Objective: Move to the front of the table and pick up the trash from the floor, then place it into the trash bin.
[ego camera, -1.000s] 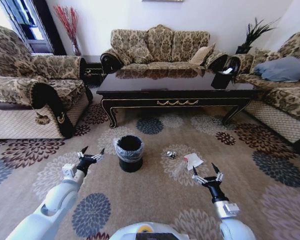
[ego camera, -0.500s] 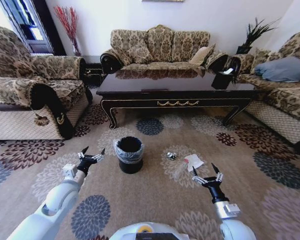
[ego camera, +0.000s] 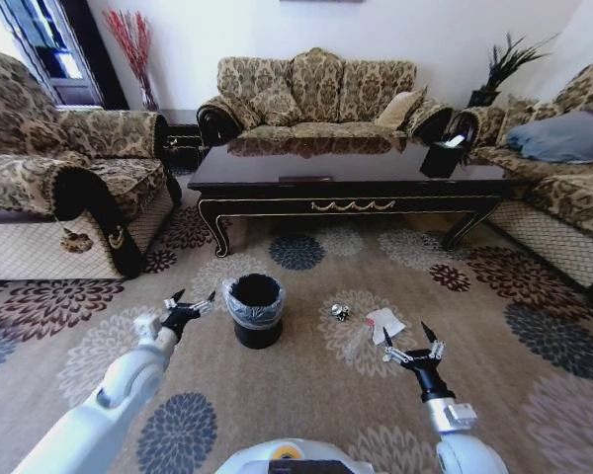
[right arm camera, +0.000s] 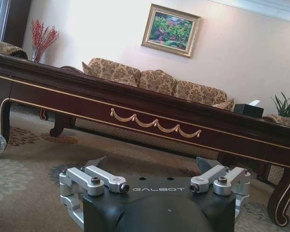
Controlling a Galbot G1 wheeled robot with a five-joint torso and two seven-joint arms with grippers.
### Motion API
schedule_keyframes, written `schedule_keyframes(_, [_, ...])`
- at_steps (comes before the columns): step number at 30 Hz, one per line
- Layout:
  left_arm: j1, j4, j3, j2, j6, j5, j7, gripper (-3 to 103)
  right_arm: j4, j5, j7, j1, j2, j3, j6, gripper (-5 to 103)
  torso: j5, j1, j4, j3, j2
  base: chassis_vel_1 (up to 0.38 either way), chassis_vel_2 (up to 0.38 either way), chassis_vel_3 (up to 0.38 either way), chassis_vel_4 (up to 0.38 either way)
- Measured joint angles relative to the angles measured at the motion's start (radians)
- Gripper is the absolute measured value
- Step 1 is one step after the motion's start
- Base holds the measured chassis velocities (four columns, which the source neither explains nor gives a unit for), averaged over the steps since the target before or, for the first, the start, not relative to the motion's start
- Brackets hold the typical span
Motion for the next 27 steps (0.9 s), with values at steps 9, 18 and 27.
schedule_keyframes(9, [-0.164,0.102,0.157,-0.033,0.241,-0.154,-0.125,100,0.000,-0.003,0.002,-0.008,0.007,0.008,0.000,100,-0.0001,0.000,0.0005,0.000,0.000,0.000,0.000,0.000,0.000])
schedule_keyframes(18, [-0.294,0.186,0.231,-0.103,0.301,-0.275,-0.184,100,-0.008,-0.012,0.001,-0.016,0.014,0.008,0.002,100,0.0000,0.000,0.0002,0.000,0.000,0.000,0.000,0.000,0.000])
schedule_keyframes(27, [-0.348,0.253,0.229,-0.113,0.353,-0.369,-0.257,98,-0.016,-0.011,0.006,-0.016,0.013,0.019,0.002,100,-0.0001,0.000,0.0004,0.000,0.000,0.000,0.000,0.000,0.000])
